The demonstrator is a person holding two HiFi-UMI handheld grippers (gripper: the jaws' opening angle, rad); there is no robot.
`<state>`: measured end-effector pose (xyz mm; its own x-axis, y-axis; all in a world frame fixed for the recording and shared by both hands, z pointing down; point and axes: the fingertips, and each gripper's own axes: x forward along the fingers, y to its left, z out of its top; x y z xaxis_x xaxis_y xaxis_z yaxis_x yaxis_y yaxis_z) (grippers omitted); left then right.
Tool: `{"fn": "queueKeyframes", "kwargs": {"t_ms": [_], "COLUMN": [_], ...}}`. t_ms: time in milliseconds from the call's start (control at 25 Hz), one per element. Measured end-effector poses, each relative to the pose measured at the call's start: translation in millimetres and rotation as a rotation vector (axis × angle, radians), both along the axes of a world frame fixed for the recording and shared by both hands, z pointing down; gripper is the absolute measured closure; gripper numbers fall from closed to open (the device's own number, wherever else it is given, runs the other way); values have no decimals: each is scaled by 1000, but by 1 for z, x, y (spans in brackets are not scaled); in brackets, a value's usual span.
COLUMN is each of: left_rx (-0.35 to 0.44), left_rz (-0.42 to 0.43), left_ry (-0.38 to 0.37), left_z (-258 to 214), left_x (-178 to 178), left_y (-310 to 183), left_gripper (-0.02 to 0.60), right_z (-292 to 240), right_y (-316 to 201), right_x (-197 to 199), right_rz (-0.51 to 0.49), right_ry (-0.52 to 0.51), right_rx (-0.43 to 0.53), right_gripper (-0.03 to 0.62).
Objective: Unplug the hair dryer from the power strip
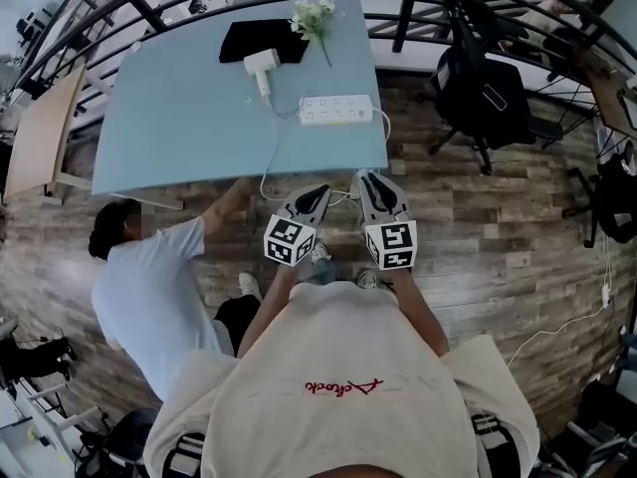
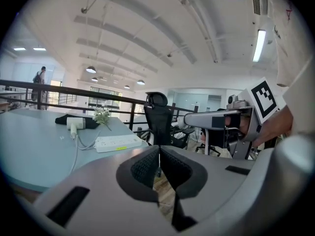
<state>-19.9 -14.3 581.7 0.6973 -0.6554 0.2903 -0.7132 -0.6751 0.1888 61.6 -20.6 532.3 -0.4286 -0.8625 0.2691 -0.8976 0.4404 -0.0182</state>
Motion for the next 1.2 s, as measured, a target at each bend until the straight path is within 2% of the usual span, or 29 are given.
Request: {"fn": "queueKeyframes", "kwargs": {"t_ms": [760, 1200], "left_rx": [25, 34], "left_rz": [-71, -85], "left_ry": [-2, -8], "left_z": [-7, -14], "left_x": [33, 37], "left_y": [50, 62], "left_gripper": [571, 571], "right_z": [-4, -9], "right_y": [44, 54], "right_x": [35, 37], "right_rz": [-59, -82], "right_ry": [-1, -2], "right_rx": [15, 20], "right_gripper": [522, 522]}}
